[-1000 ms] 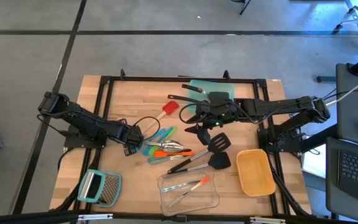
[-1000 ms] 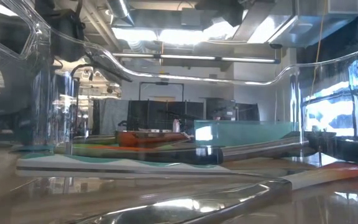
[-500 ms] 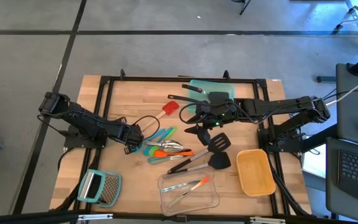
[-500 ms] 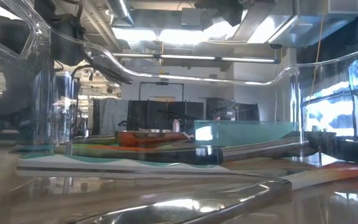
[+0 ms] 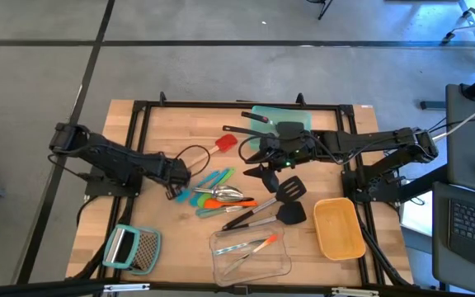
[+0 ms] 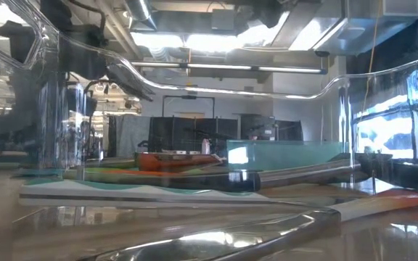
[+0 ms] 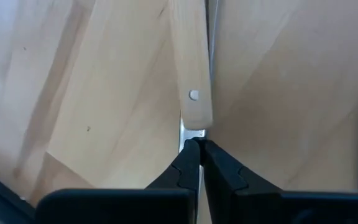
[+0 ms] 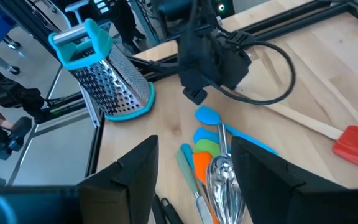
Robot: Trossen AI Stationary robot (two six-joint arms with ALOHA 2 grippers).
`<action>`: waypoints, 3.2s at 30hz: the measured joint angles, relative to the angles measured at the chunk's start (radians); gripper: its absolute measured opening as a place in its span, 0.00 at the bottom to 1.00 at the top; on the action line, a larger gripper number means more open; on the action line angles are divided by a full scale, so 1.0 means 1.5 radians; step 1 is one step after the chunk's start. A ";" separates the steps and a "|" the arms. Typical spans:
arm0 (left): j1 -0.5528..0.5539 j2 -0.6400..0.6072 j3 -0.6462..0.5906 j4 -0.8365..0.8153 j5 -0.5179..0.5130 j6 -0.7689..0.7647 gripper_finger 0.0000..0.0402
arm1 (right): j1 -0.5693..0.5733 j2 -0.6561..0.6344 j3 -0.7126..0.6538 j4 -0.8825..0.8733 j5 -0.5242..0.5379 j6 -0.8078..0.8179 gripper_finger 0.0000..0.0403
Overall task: Pick & Place Kitchen Items
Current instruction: Put the green table knife into the transparent bin
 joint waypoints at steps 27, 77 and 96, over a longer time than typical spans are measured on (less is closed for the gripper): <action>0.098 -0.105 0.045 0.116 0.216 0.039 0.00 | 0.000 0.000 0.000 0.000 0.001 -0.001 0.50; 0.101 0.027 0.044 0.134 0.195 0.115 0.09 | 0.008 0.150 0.000 0.034 -0.104 -0.072 0.50; 0.057 0.065 0.048 0.145 0.184 0.114 0.10 | 0.009 0.150 0.000 0.029 -0.103 -0.070 0.50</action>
